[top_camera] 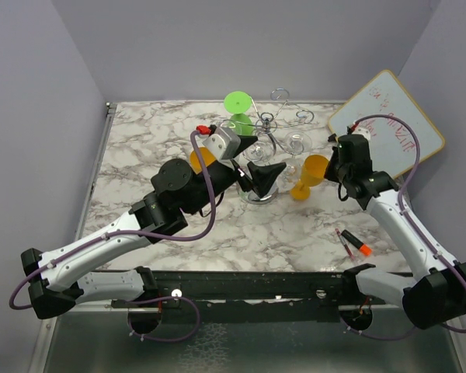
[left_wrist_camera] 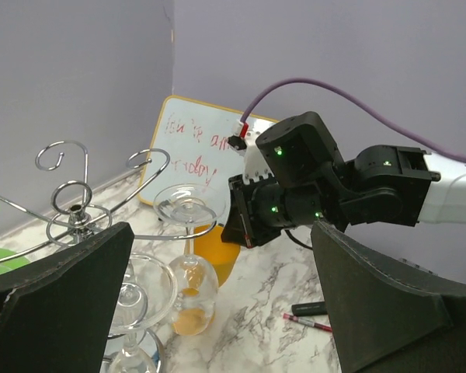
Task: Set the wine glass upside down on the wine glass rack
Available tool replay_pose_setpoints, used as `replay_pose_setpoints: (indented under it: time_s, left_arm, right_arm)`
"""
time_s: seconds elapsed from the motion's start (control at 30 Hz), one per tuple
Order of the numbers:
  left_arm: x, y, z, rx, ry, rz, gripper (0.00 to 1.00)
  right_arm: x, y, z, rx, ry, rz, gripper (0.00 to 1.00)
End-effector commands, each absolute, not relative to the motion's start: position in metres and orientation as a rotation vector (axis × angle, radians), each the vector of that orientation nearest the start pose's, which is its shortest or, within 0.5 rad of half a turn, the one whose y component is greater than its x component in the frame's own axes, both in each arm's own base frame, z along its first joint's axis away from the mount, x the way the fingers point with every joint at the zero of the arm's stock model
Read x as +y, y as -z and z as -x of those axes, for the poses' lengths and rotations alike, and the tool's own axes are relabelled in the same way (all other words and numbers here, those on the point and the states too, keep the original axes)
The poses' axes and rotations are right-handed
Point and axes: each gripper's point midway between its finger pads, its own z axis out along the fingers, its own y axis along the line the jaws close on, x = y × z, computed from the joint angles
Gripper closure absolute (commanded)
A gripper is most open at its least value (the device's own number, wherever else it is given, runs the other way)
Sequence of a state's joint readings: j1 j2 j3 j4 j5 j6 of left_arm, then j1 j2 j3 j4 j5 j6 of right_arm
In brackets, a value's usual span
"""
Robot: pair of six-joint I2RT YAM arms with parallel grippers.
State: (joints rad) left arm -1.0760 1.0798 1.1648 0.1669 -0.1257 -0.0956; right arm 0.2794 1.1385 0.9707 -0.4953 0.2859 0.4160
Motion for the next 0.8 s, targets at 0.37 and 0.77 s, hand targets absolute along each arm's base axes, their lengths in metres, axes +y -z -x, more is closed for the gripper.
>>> replay_pose_setpoints:
  time_s: [0.37, 0.77]
  left_arm:
    - [-0.331, -0.461, -0.180, 1.314, 1.009, -0.576, 0.02]
    - [-0.364, -0.469, -0.192, 1.463, 1.156, -0.428, 0.01]
  right_arm:
    - [0.019, -0.269, -0.301, 1.826, -0.053, -0.512, 0.99]
    - [-0.001, -0.365, -0.245, 1.345, -0.312, -0.630, 0.99]
